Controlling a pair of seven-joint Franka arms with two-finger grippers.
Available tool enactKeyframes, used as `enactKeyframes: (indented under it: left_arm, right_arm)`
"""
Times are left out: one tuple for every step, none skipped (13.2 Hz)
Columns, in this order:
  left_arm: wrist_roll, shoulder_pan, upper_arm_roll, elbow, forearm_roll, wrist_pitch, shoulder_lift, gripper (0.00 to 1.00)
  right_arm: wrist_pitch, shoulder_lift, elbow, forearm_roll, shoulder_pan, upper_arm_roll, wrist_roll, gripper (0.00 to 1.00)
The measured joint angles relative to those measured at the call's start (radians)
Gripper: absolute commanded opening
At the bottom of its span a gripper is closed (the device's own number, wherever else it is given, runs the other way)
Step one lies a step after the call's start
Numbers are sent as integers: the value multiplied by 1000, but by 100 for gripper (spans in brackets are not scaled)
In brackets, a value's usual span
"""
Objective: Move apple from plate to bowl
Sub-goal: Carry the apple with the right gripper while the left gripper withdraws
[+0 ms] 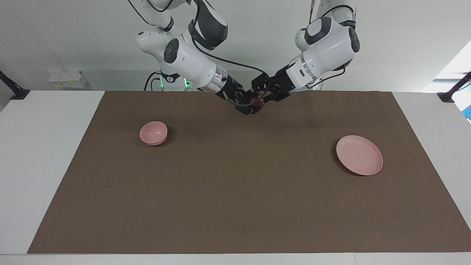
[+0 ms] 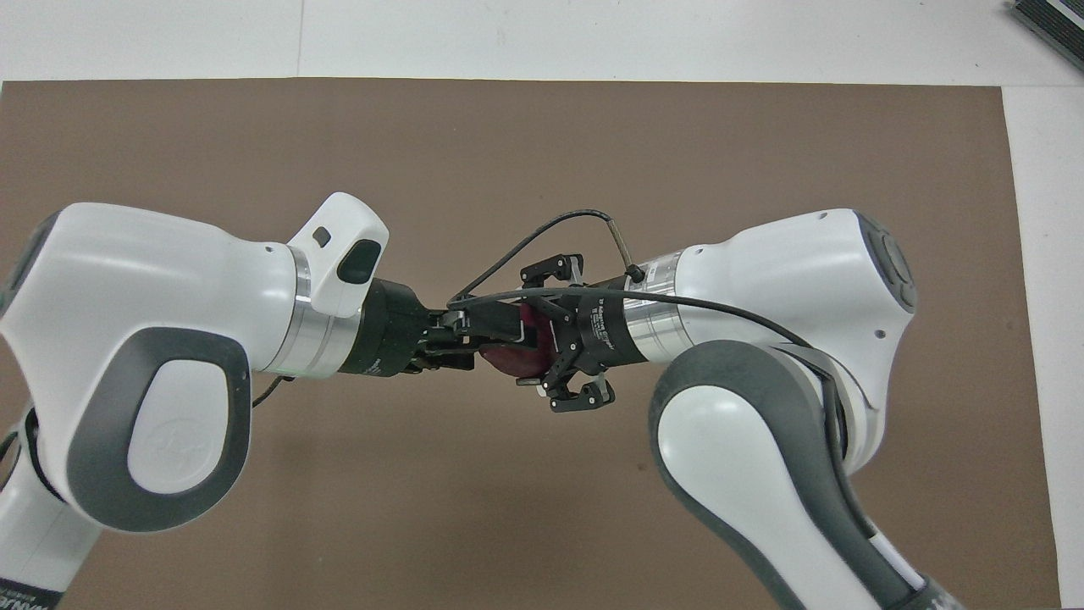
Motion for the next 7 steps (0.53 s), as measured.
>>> enactKeyframes:
  left_arm:
    - [-8,4,7,5,40,-26,-23,100]
    - [-19,22,12,17,101,-68,-48,100]
    - [-26,49,20,36,168,-124,-71,100]
    - [-29,85,26,62,250,-187,-89,100]
    - [-28,119,29,96,343,-248,-102,100]
    - [-28,143,33,129,442,-292,-109,100]
    - [-26,157,34,149,534,-309,-112,100]
  right_arm:
    - [-29,0,0,-1,-10,-2,0,0]
    - [-67,-1,2,-12,-28,-3,-3,0]
    - [-108,-4,6,-46,-50,-4,-7,0]
    - [-151,-11,11,-90,-75,-5,-20,0]
    - [-197,-22,16,-126,-104,-6,-51,0]
    - [-248,-37,19,-149,-135,-6,-104,0]
    - [-296,-54,20,-169,-165,-7,-168,0]
